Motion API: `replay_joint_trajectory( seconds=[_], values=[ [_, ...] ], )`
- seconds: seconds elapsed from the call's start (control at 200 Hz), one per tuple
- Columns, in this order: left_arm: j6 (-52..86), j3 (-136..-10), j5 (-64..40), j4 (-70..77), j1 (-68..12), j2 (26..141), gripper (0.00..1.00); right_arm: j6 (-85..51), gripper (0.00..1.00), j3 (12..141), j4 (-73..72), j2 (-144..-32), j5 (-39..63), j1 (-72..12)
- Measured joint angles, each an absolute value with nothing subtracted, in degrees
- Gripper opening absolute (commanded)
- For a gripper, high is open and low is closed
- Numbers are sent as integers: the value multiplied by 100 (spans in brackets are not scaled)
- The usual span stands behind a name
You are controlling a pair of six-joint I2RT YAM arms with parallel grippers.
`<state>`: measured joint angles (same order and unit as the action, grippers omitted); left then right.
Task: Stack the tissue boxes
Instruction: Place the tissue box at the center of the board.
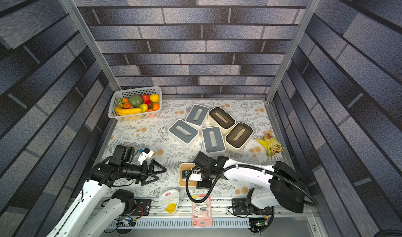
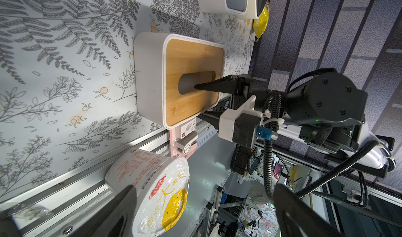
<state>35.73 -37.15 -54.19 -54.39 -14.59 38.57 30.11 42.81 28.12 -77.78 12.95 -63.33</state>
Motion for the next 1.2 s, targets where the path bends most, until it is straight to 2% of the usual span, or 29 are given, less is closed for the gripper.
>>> replay_joint_trajectory(
  seconds=[0.18,0.236,0.346,1.203],
  values=[
    [3573,-3715,-5419,-5439,-1459,3857,100,3004,59,4281,2836,-7830,1256,-6353],
    [3570,-3715,-5419,-5439,-1461,3857,100,2991,67,4281,2847,-7839,1243,-6364],
    [3570,-3715,-5419,-5439,-1461,3857,100,2958,70,4281,2849,-7843,1205,-6364],
    [3570,-3715,-5419,-5439,-1466,3857,100,2961,73,4281,2869,-7843,1138,-6375]
  ],
)
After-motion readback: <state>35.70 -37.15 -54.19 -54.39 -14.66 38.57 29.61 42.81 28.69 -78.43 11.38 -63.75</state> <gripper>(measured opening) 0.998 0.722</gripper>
